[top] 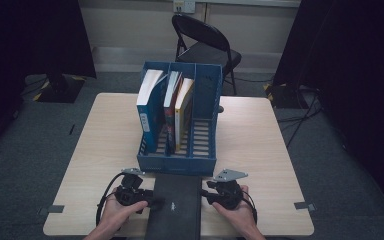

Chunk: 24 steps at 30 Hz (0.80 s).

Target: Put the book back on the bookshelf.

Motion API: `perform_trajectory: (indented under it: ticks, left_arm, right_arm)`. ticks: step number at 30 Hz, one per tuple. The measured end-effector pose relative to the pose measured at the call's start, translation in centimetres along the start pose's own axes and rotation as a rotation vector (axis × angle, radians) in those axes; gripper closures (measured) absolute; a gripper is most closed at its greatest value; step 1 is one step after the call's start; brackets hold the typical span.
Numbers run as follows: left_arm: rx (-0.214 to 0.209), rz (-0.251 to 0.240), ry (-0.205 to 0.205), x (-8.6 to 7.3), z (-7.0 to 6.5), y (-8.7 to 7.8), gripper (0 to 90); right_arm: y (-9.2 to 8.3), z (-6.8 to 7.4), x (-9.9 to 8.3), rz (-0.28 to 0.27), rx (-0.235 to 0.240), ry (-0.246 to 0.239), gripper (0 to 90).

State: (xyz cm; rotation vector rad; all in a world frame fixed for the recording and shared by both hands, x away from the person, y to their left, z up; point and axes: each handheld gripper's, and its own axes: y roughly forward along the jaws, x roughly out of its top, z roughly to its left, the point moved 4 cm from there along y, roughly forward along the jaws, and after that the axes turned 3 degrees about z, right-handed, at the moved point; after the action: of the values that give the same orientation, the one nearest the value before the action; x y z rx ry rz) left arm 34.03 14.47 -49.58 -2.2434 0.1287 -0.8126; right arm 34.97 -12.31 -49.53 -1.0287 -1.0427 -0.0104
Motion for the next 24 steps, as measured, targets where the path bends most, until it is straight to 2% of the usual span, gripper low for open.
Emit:
perform_trajectory:
  ticks: [3,5,8,10,12,13,16,21,22,24]
  left_arm:
    - [-0.021,-0.024,-0.004,0.1,-0.1,-0.4,43.5]
    - [-0.051,-0.065,-0.014,0.4,-0.3,-0.8,44.5]
    - [-0.067,-0.083,-0.013,0.6,-0.5,-1.0,46.6]
    - [-0.106,-0.096,-0.029,0.8,-0.6,-1.0,47.6]
    - [-0.146,-0.096,-0.011,0.9,-1.1,-0.8,53.0]
    - [-0.156,-0.083,-0.005,0.8,-1.6,-0.5,52.7]
    - [-0.129,-0.042,0.005,0.6,-2.4,0.7,45.3]
    - [-0.146,-0.039,-0.046,0.9,-1.7,1.3,47.7]
    - [-0.151,-0.026,-0.053,1.0,-1.6,1.6,46.4]
    - [-0.169,-0.034,-0.086,1.3,-1.1,1.7,47.0]
  right_arm:
    - [0.0,0.0,0.0,0.000,-0.003,-0.001,58.3]
    - [-0.1,0.0,-0.1,0.000,-0.003,0.001,58.4]
    - [-0.2,-0.2,-0.2,-0.002,-0.002,0.010,58.4]
    - [-0.2,-0.1,-0.2,-0.002,-0.009,0.006,58.9]
    - [-0.2,-0.1,-0.2,-0.001,-0.008,0.006,58.7]
    - [-0.1,-0.1,-0.1,-0.002,-0.005,0.006,58.6]
    - [-0.1,-0.1,-0.2,-0.003,-0.005,0.007,58.0]
    - [-0.2,0.0,-0.2,-0.002,0.000,0.004,57.1]
    - [-0.2,0.0,-0.2,-0.001,0.001,0.005,56.0]
    - [-0.1,-0.2,-0.2,-0.002,0.001,0.008,53.9]
